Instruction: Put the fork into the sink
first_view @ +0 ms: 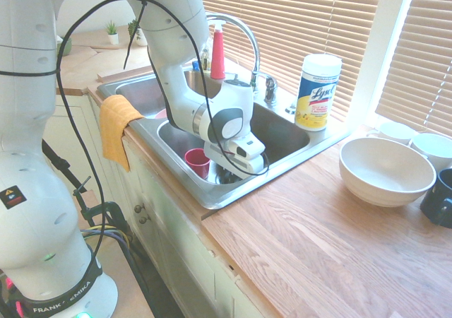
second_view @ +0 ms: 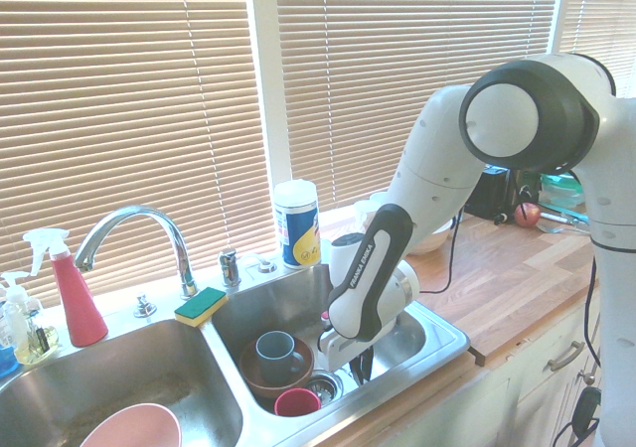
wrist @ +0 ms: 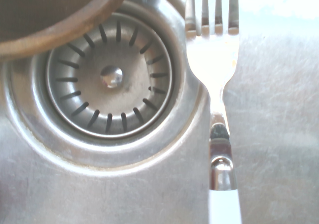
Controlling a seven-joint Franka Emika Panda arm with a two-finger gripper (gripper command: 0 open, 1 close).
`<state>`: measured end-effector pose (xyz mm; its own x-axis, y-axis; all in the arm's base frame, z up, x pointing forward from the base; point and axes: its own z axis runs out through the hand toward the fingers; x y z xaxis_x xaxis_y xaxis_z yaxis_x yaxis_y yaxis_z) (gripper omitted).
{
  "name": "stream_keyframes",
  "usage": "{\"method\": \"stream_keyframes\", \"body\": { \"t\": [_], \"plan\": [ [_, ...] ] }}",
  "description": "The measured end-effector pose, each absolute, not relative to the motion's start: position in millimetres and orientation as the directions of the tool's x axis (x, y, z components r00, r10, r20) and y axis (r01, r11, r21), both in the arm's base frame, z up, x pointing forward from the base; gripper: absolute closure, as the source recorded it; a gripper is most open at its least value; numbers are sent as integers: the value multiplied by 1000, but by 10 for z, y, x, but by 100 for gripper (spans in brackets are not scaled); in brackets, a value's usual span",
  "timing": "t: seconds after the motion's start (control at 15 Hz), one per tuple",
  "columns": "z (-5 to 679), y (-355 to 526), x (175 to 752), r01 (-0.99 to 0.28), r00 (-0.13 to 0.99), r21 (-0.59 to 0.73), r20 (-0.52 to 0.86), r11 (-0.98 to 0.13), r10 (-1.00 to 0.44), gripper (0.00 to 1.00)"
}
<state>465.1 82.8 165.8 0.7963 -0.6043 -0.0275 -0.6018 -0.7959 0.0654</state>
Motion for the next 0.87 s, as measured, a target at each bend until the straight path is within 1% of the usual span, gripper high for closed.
{"method": "stream_keyframes", "body": {
  "t": [0.6,0.73,0.87],
  "plan": [
    [1819,799,4683,-616,787,45,-6,-786,-617,0],
    [2031,771,4708,-623,782,21,16,-782,-623,0],
    [2498,513,4762,-635,772,10,34,-772,-634,0]
  ]
}}
